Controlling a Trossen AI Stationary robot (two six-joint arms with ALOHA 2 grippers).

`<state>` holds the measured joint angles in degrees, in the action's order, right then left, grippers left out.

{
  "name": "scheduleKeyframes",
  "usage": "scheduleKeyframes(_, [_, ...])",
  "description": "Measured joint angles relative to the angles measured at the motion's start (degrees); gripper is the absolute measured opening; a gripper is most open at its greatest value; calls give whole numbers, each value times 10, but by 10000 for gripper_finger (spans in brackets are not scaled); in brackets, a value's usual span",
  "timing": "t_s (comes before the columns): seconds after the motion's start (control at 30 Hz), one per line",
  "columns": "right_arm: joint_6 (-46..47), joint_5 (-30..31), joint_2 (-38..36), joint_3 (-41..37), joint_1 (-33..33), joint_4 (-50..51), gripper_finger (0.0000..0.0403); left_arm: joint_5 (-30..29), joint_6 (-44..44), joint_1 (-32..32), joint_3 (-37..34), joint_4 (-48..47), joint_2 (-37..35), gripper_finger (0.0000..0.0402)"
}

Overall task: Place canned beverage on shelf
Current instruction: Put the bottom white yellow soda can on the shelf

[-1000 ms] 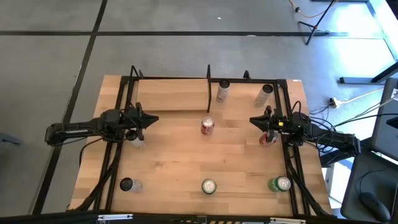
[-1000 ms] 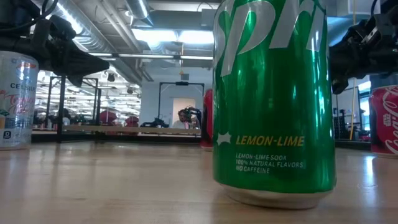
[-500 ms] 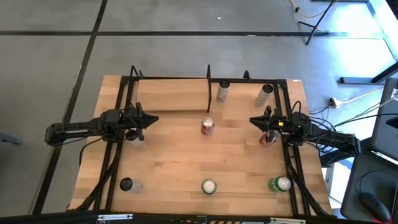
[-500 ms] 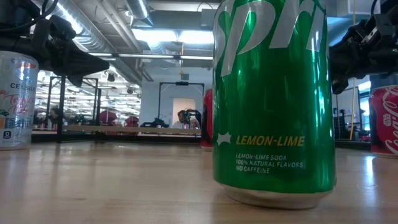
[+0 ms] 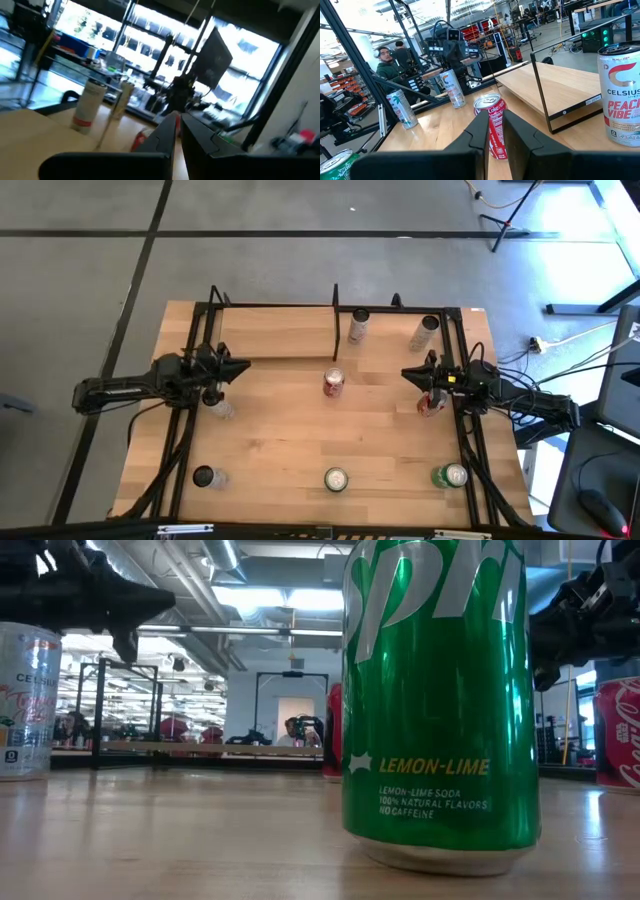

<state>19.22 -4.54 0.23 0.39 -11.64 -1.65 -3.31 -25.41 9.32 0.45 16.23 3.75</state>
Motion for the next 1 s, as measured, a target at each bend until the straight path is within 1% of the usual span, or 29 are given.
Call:
scheduleKeyframes(0.07, [0,1,0,0,0,0,44,6,-49,0,0,10,0,21])
scheduleKeyframes(0.17, [0,16,0,0,0,2,44,14,-85,0,0,9,0,21])
scheduleKeyframes(0.37, [0,21,0,0,0,0,44,11,-183,0,11,27,0,21])
scheduleKeyframes(0.47, [0,41,0,0,0,-11,44,3,-179,0,43,30,15,18])
scheduleKeyframes(0.57, [0,51,0,0,0,-12,44,-2,-151,0,88,26,49,13])
scheduleKeyframes(0.73, [1,50,0,0,0,-11,44,14,-98,0,194,29,148,7])
scheduleKeyframes(0.8, [18,50,0,0,0,-15,44,12,-81,0,239,34,194,6])
scheduleKeyframes(0.9, [45,60,0,0,0,-16,44,-23,-66,0,297,64,249,7])
scheduleKeyframes(1.0, [46,66,0,0,0,-19,44,-44,-60,0,347,73,286,10])
